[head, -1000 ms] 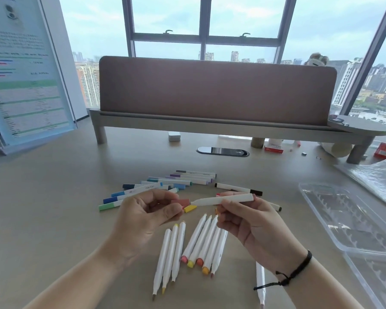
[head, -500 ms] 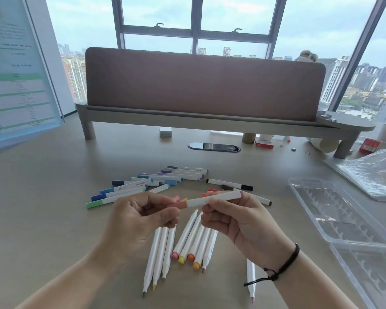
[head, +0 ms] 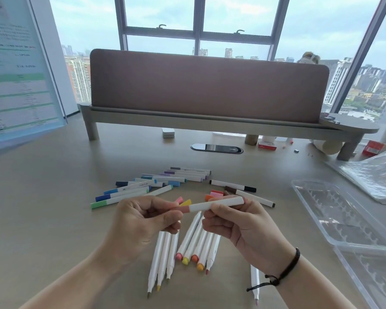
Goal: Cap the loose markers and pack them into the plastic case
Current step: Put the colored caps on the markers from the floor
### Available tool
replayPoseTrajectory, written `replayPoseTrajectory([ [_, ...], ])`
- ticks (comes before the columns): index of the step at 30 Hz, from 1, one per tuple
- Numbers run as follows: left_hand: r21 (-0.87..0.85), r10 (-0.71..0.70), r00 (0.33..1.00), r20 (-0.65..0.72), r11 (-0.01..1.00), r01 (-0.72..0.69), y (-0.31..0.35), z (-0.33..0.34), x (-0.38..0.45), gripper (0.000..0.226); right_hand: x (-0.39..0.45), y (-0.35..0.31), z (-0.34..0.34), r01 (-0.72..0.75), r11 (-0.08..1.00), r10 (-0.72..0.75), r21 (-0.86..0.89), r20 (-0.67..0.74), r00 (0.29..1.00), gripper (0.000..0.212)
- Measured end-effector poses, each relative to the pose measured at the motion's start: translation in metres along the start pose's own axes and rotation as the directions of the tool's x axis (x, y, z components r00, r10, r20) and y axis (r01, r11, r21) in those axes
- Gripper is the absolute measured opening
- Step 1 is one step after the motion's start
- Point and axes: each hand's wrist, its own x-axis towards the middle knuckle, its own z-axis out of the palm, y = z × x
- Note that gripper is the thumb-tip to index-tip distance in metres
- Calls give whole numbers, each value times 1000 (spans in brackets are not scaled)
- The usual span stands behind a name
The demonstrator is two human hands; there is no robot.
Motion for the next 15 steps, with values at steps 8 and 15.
replayPoseTrajectory([
  [8, 0, 19, 1000, 3, 1000, -19, -3, -1, 1, 14, -1, -2, 3, 13, 999, -14, -44, -32, 999, 27],
  [15, 118, 73, 996, 42, 990, -78, -12, -5, 7, 26, -2, -18, -7, 104, 833, -160, -543, -57, 986, 13],
])
